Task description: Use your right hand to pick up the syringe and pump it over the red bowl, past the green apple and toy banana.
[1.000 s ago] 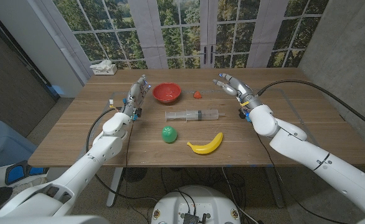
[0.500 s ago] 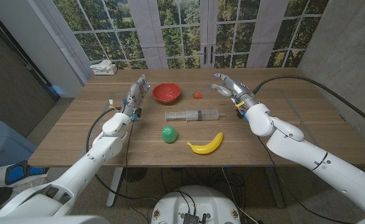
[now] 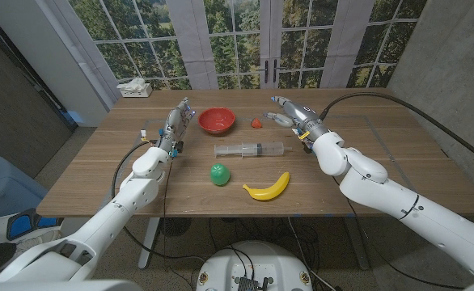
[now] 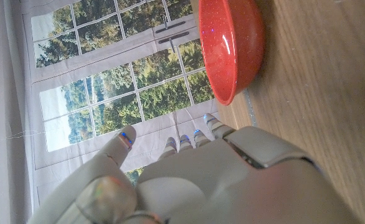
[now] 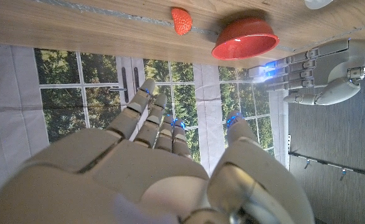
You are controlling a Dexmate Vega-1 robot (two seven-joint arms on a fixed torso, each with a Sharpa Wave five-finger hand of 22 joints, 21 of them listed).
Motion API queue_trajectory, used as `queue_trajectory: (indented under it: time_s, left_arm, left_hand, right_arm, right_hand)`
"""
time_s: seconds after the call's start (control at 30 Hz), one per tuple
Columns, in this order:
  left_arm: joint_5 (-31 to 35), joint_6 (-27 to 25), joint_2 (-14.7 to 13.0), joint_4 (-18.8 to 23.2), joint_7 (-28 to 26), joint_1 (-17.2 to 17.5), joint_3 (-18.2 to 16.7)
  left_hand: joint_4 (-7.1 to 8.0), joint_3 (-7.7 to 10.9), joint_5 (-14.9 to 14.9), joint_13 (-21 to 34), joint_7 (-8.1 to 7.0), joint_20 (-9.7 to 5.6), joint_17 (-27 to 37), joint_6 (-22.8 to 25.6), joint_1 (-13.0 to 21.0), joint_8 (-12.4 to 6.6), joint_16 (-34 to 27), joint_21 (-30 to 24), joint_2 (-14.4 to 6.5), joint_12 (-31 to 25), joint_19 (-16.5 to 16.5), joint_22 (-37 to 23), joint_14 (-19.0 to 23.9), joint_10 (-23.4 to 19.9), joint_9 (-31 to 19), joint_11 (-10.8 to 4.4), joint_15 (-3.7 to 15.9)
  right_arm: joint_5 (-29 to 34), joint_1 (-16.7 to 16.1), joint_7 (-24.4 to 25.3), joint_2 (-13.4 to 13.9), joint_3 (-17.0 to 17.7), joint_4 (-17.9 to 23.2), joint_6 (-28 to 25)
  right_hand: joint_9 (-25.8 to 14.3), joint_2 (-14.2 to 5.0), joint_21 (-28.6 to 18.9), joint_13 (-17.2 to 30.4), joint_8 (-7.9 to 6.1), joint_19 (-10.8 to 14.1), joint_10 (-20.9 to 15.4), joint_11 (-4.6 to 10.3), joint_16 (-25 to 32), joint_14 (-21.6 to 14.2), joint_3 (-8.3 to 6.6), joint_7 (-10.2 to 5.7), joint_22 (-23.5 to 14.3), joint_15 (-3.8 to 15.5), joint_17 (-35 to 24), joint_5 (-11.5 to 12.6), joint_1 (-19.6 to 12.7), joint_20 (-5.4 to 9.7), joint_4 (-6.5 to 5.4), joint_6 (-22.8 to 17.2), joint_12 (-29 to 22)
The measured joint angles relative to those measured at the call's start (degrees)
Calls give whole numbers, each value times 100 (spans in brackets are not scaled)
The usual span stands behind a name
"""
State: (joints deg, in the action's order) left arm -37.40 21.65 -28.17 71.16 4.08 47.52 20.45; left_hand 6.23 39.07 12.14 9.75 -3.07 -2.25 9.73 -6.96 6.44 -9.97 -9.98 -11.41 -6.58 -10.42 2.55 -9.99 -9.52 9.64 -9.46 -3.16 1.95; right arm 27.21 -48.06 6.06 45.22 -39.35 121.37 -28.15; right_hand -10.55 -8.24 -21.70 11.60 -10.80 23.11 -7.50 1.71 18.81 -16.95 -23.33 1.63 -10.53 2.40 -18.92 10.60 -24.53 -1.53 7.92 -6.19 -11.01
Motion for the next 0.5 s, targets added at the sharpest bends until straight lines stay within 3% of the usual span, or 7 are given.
queue_trajectory:
  time_s: [0.23, 0.5]
  left_arm:
    - [-9, 3, -16, 40, -1, 40, -13]
    - [-13, 3, -41, 112, -22, 82, -26]
  left_hand:
    - [0, 0, 0, 0, 0, 0, 0, 0, 0, 0, 0, 0, 0, 0, 0, 0, 0, 0, 0, 0, 0]
    - [0, 0, 0, 0, 0, 0, 0, 0, 0, 0, 0, 0, 0, 0, 0, 0, 0, 0, 0, 0, 0]
  right_arm:
    - [304, 117, -310, -32, -150, 54, -200]
    - [647, 248, -632, -87, -352, 133, -447]
  right_hand:
    - [0, -61, -201, 27, 0, 404, 57, 4, 449, -669, 33, 0, -55, 4, -298, 26, -61, 43, 32, 60, -23]
    - [1, 6, -386, 26, -28, 730, 11, 47, 960, -1312, 62, -31, -108, 44, -721, 26, -268, 41, 125, 91, -90]
